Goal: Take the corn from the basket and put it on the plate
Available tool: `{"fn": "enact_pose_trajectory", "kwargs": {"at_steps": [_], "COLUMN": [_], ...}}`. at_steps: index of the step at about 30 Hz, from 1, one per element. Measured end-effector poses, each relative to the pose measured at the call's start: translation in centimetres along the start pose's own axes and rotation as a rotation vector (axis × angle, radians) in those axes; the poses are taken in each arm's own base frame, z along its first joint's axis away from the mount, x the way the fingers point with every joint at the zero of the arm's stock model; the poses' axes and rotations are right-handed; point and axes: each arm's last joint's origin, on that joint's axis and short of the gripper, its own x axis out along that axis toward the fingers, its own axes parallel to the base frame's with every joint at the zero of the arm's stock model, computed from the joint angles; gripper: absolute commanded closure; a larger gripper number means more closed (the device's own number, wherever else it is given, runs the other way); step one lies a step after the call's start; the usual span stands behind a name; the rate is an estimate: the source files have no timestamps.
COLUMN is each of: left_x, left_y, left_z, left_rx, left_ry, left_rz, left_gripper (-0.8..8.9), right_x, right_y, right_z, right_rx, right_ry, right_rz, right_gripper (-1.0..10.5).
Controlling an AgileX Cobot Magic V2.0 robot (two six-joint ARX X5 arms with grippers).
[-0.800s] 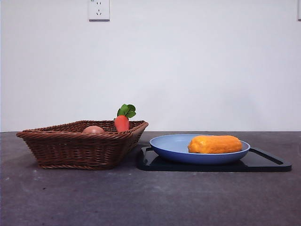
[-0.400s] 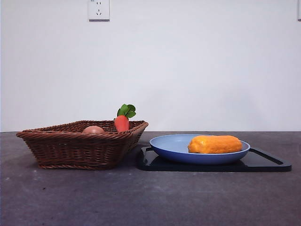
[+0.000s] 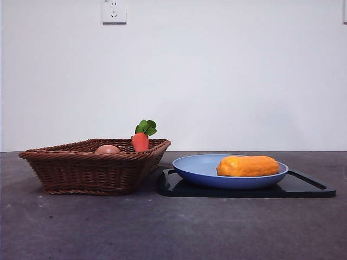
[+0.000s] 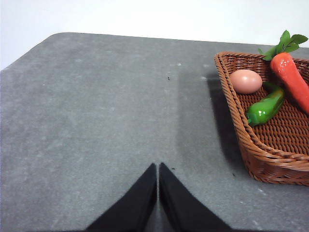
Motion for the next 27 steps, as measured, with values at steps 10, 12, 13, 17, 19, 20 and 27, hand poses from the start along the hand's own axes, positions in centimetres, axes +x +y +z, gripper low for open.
{"fn": "enact_pose_trajectory", "kwargs": {"at_steps": [10,12,13,17,19,20,27], "left_x": [0.0,0.0,0.0,0.0,0.0,0.0,0.0], "left_y": [0.0,0.0,0.0,0.0,0.0,0.0,0.0], "left_z": [0.0,0.0,0.0,0.0,0.0,0.0,0.0], "left_rx": [0.000,0.000,0.000,0.000,0.000,0.000,0.000], "left_ry": [0.000,0.000,0.000,0.000,0.000,0.000,0.000], "left_rz": [0.000,0.000,0.000,0.000,0.000,0.000,0.000], "left_gripper": [8.06,8.06,8.06,8.06,8.06,8.06,8.06], "right_x": [-4.2,-5.6,-6.0,-7.7,-8.2,-8.4,-9.0], "right_y": [0.4,1.3,1.5,1.6,1.5,1.7,2.5], "right_z": [-1.1,-2.1,-2.8,-7.7,-10.5,-11.9,-19.2], "right_rx": [-0.091,-0.136,-0.148,-0.136,-0.112,-0.106,-0.116], "right_ry": [-0.054,-0.129,-0.153,-0.217,-0.231,-0.241,-0.329], "right_rz": [-0.205,-0.218,-0.226,-0.340,-0.388,-0.403,-0.528], "right_gripper": [9.4,9.4,9.4,9.4,9.4,9.4,9.4]}}
